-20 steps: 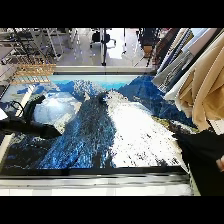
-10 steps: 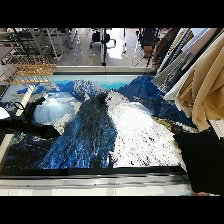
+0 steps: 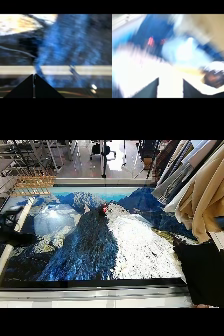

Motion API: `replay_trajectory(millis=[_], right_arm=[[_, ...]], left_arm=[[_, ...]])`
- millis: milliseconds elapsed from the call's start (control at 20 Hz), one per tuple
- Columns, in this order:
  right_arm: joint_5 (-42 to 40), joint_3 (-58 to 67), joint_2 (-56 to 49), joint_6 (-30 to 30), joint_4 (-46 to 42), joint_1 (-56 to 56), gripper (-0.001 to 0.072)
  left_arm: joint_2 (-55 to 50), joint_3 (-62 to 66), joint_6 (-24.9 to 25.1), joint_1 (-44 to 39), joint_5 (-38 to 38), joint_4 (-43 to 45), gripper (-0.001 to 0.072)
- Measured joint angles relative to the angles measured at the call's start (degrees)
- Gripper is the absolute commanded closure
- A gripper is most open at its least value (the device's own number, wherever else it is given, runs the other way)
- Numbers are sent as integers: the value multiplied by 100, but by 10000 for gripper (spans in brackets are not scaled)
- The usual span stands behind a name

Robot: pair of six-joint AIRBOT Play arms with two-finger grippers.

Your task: Fold the clothes and pants, and hang the long-sleeved shirts on hangers.

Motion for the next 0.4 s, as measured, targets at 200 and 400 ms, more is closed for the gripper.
replay_trajectory(millis=[200,400], right_arm=[[-887,-385,-9,-339,-1600,1611,694],[-2599,-466,2,-435,-2361,2120,694]], left_arm=[[125,66,-385,2,22,693,702],[153,79,-511,2,26,916,702]])
